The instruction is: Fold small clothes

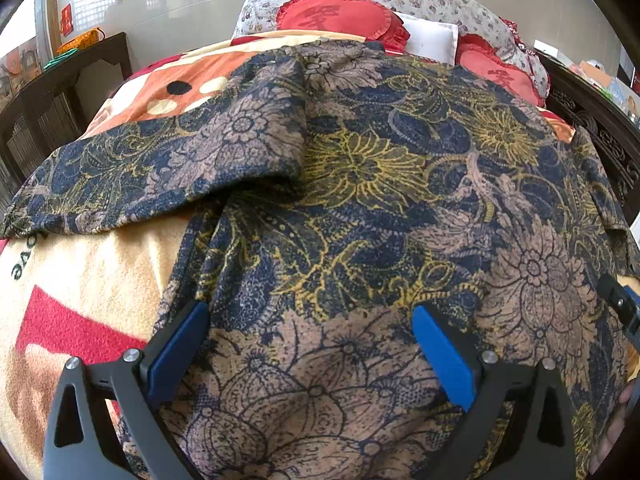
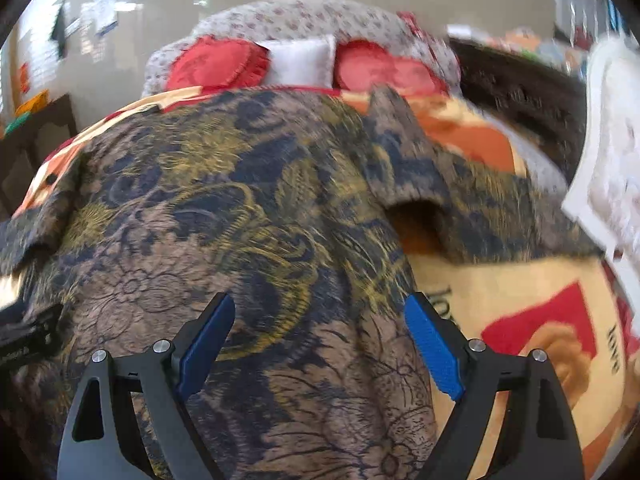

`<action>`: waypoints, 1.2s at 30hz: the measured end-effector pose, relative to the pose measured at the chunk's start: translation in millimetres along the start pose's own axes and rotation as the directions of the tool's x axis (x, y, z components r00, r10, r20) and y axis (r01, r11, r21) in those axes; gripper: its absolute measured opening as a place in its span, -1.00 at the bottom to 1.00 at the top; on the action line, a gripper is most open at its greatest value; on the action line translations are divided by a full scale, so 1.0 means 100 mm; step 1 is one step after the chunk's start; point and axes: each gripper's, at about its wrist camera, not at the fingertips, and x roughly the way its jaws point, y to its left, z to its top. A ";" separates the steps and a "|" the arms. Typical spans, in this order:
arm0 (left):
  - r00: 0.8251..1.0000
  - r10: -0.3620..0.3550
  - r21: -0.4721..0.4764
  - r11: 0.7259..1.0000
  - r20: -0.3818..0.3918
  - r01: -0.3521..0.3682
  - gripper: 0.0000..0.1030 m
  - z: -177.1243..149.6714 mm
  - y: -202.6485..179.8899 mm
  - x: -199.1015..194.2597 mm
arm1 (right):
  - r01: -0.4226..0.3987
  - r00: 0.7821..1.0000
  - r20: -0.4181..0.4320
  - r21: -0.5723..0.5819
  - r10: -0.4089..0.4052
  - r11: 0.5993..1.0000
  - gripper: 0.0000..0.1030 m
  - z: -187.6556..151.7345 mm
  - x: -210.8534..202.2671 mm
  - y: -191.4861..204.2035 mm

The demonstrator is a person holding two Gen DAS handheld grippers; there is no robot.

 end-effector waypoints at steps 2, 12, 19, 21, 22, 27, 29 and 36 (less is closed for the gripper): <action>1.000 0.001 0.001 1.000 0.000 -0.001 0.99 0.00 -0.01 0.00 | -0.007 1.000 -0.018 0.041 0.007 0.999 0.47 -0.01 0.04 -0.08; 1.000 0.000 0.000 1.000 0.000 0.000 0.99 0.00 0.00 0.00 | 0.055 0.998 -0.033 -0.014 -0.055 0.998 0.44 -0.01 0.07 0.03; 1.000 -0.020 -0.004 1.000 -0.012 0.020 0.99 0.06 0.13 -0.20 | 0.064 0.996 -0.054 -0.029 -0.066 0.998 0.44 -0.01 0.12 0.06; 0.999 -0.001 -0.010 1.000 0.034 0.001 0.99 0.10 0.32 -0.39 | 0.065 0.996 -0.054 -0.032 -0.067 0.997 0.44 -0.01 0.12 0.07; 0.998 0.016 -0.021 1.000 0.061 -0.015 0.99 0.12 0.46 -0.49 | 0.065 0.996 -0.055 -0.031 -0.067 0.997 0.44 -0.02 0.12 0.07; 0.987 0.093 -0.152 0.986 0.133 -0.072 0.99 0.26 1.47 -0.84 | 0.066 0.996 -0.054 -0.032 -0.068 0.997 0.44 -0.01 0.12 0.07; 0.980 0.107 -0.207 0.976 0.167 -0.071 0.99 0.25 1.83 -0.89 | 0.065 0.996 -0.053 -0.031 -0.067 0.997 0.44 -0.01 0.12 0.07; 0.942 -0.261 -0.467 0.820 0.211 0.332 0.95 0.07 2.57 -0.47 | 0.062 0.996 -0.055 -0.029 -0.063 0.998 0.44 -0.01 0.12 0.07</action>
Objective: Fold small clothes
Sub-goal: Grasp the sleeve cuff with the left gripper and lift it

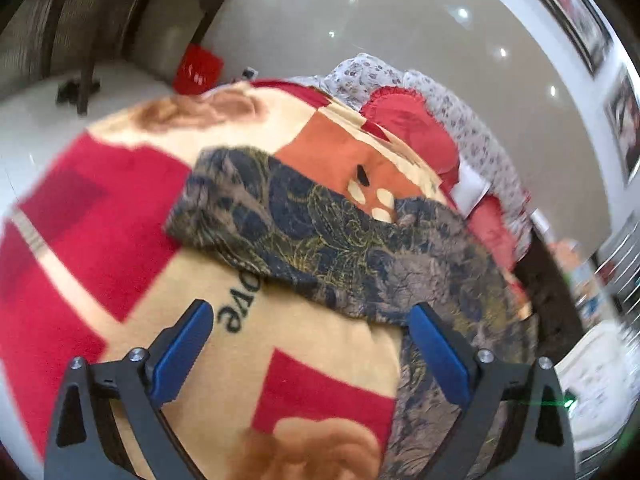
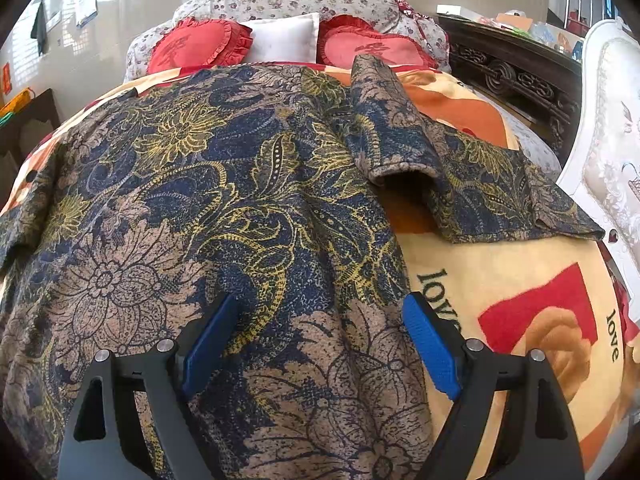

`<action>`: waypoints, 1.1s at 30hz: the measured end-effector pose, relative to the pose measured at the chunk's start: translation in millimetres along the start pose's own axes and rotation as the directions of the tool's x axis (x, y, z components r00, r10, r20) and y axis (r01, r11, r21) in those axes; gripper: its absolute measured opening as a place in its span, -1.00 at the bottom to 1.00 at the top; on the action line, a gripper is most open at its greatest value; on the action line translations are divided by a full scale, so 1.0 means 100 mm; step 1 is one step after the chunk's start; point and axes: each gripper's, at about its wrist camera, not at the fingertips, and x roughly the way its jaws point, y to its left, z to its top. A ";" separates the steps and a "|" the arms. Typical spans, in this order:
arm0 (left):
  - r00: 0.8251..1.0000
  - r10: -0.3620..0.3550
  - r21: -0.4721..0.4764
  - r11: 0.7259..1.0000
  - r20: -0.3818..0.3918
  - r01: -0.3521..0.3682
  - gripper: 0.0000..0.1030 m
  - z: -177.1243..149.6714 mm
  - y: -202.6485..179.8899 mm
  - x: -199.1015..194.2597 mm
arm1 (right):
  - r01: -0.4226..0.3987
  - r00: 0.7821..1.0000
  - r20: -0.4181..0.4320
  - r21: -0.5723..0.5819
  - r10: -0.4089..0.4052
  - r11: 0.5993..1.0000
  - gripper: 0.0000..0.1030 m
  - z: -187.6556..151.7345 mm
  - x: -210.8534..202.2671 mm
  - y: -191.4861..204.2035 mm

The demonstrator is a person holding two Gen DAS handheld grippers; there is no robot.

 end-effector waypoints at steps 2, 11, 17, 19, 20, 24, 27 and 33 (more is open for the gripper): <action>1.000 0.004 -0.035 0.999 0.012 -0.003 0.93 0.03 0.10 0.09 | 0.000 1.000 -0.001 0.000 0.000 1.000 0.44 0.00 0.00 0.00; 0.995 0.058 -0.124 0.991 0.087 -0.047 0.93 0.41 0.21 0.32 | 0.005 1.000 -0.004 -0.007 -0.005 1.000 0.44 0.00 0.01 0.01; 0.983 0.158 -0.139 0.980 0.091 -0.144 0.58 0.63 0.34 0.47 | 0.004 1.000 -0.009 -0.006 -0.004 1.000 0.44 0.00 0.02 0.01; 0.971 0.231 -0.138 0.966 0.060 -0.221 -0.17 0.65 0.37 0.49 | 0.002 1.000 -0.011 -0.004 -0.002 1.000 0.44 0.00 0.02 0.01; 0.968 0.247 -0.143 0.961 0.050 -0.238 -0.33 0.66 0.40 0.48 | 0.002 1.000 -0.012 -0.004 -0.003 1.000 0.44 0.00 0.03 0.01; 0.969 0.244 -0.172 0.957 0.031 -0.235 -0.87 0.75 0.47 0.31 | 0.008 1.000 -0.011 -0.010 -0.008 1.000 0.44 0.00 0.03 0.02; 0.954 0.263 -0.119 0.962 0.147 -0.246 -0.88 0.91 0.28 -0.09 | 0.005 1.000 -0.011 -0.007 -0.005 1.000 0.44 0.00 0.04 0.02; 0.866 0.260 -0.153 0.965 0.427 -0.215 -0.88 1.32 0.13 -1.17 | 0.005 1.000 -0.011 -0.007 -0.005 1.000 0.44 0.01 0.04 0.01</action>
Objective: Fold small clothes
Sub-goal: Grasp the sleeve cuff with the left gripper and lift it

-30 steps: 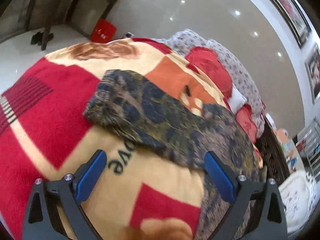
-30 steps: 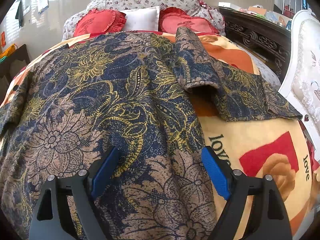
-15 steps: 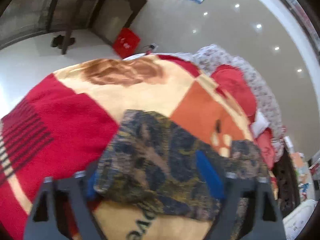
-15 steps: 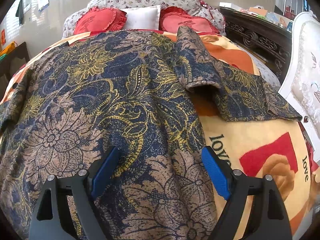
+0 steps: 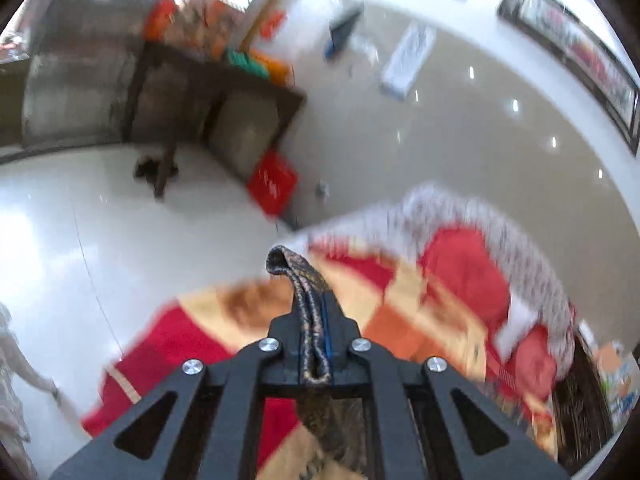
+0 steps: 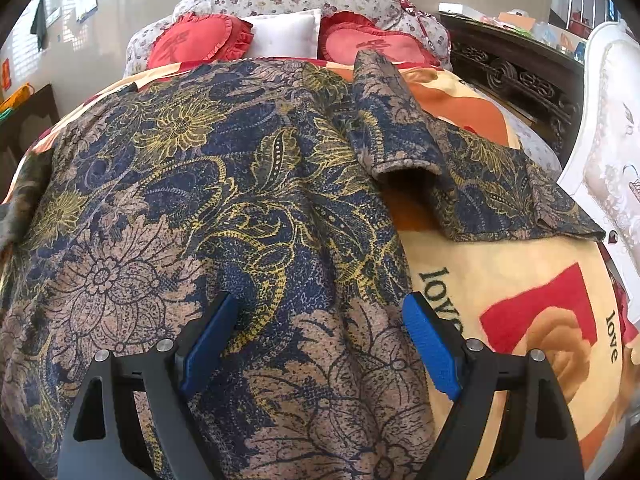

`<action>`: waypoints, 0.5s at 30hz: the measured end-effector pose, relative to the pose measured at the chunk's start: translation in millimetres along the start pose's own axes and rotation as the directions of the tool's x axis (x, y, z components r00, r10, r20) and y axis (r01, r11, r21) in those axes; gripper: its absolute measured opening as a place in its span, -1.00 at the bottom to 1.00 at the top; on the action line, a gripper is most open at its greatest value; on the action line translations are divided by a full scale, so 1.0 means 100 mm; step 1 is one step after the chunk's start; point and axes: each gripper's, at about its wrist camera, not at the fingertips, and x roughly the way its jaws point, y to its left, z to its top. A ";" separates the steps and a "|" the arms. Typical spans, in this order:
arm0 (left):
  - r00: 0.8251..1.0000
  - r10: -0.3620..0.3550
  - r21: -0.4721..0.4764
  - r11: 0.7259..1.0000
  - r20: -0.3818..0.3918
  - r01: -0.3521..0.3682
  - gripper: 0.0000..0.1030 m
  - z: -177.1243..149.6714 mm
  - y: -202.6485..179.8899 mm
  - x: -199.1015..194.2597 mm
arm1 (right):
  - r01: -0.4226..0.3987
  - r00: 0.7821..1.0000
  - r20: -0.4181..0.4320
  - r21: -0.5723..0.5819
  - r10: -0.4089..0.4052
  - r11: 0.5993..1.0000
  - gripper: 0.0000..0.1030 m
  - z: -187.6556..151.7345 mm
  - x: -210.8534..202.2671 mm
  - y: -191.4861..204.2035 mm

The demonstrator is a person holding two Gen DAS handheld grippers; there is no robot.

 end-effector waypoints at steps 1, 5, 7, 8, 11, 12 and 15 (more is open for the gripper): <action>1.000 -0.004 0.000 1.000 0.029 0.004 -0.88 0.08 0.00 -0.07 | -0.001 1.000 0.000 0.000 0.001 1.000 0.44 0.00 0.00 0.00; 0.991 -0.131 0.040 0.991 -0.021 0.131 -0.88 0.10 -0.26 -0.06 | 0.000 1.000 -0.001 -0.001 0.000 1.000 0.44 0.00 0.00 0.00; 0.973 -0.216 0.085 0.971 -0.087 0.223 -0.88 -0.10 -0.61 0.04 | 0.001 1.000 -0.002 -0.002 -0.001 1.000 0.44 0.00 0.00 0.00; 0.960 -0.255 0.094 0.959 -0.114 0.266 -0.88 -0.20 -0.77 0.08 | 0.005 1.000 -0.003 -0.005 -0.005 1.000 0.44 0.00 0.00 0.00; 0.884 -0.404 0.107 0.893 -0.234 0.437 -0.88 -0.68 -1.48 0.24 | 0.014 1.000 -0.008 -0.024 -0.015 1.000 0.44 0.00 0.00 0.04; 0.852 -0.446 0.109 0.866 -0.273 0.488 -0.88 -0.87 -1.72 0.28 | 0.017 1.000 -0.008 -0.030 -0.017 0.999 0.44 0.00 0.00 0.05; 0.750 -0.513 0.114 0.789 -0.418 0.604 -0.88 -1.64 -2.44 0.40 | 0.016 1.000 -0.012 -0.032 -0.016 0.999 0.44 0.00 -0.01 0.06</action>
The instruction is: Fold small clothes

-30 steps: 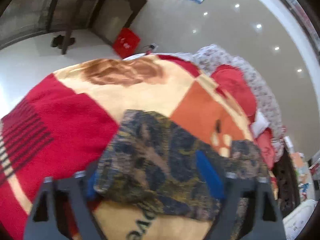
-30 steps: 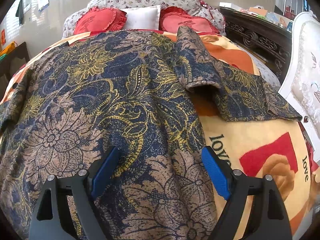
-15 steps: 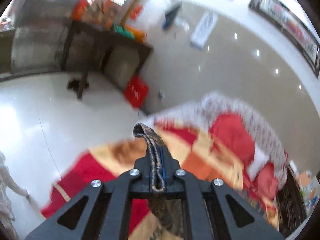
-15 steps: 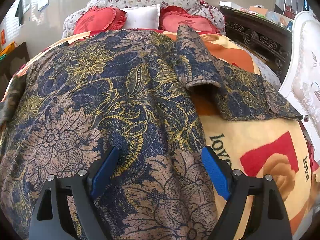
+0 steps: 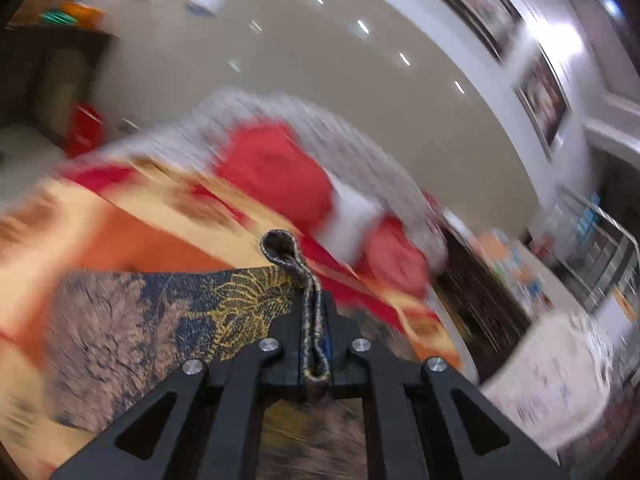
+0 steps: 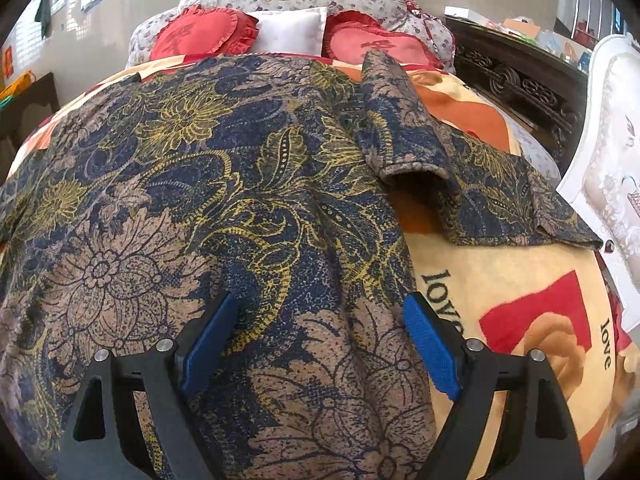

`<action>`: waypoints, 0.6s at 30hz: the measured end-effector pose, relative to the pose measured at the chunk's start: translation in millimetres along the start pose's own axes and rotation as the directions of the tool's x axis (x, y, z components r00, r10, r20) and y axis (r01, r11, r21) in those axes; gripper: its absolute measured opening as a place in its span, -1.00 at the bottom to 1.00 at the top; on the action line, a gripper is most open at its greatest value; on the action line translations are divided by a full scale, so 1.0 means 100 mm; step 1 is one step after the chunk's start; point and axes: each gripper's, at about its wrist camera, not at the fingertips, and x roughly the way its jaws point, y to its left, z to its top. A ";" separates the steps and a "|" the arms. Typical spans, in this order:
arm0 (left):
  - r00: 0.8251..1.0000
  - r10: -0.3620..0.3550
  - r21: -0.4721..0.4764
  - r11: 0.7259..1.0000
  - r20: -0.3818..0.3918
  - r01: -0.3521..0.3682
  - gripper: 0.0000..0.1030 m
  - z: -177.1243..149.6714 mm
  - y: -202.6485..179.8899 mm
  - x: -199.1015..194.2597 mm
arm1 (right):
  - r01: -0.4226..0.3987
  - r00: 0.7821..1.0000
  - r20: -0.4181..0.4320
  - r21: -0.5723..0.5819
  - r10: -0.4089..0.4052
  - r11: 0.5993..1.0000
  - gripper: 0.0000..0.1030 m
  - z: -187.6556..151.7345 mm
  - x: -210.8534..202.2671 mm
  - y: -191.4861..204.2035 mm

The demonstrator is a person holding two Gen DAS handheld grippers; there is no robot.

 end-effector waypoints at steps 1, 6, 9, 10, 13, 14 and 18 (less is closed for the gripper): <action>0.999 -0.013 0.013 1.000 -0.049 0.013 -0.87 -0.16 -0.14 0.25 | -0.004 1.000 -0.005 0.004 0.004 1.000 0.44 0.00 0.00 -0.01; 0.951 0.118 0.113 0.990 -0.287 -0.088 -0.42 -0.88 -0.26 0.96 | -0.059 0.998 -0.036 -0.024 0.058 0.998 0.25 0.10 -0.15 -0.03; 0.937 0.178 0.178 0.976 -0.301 -0.128 -0.24 -1.15 -0.18 0.86 | -0.137 0.990 0.029 -0.093 0.140 0.986 0.25 0.26 -0.45 0.02; 0.933 0.226 0.204 0.964 -0.279 -0.172 -0.12 -1.21 -0.11 0.75 | -0.161 0.985 0.050 -0.118 0.168 0.980 0.25 0.33 -0.52 0.07; 0.922 0.310 0.220 0.940 -0.232 -0.260 0.08 -1.36 0.10 0.50 | -0.313 0.943 0.054 -0.186 0.327 0.932 0.25 0.55 -0.54 0.31; 0.918 0.329 0.225 0.933 -0.223 -0.280 0.08 -1.40 0.16 0.42 | -0.369 0.923 0.031 -0.203 0.383 0.907 0.25 0.63 -0.47 0.43; 0.921 0.336 0.184 0.935 -0.196 -0.302 0.14 -1.63 0.38 0.22 | -0.531 0.843 -0.068 -0.267 0.534 0.804 0.09 0.91 0.03 1.00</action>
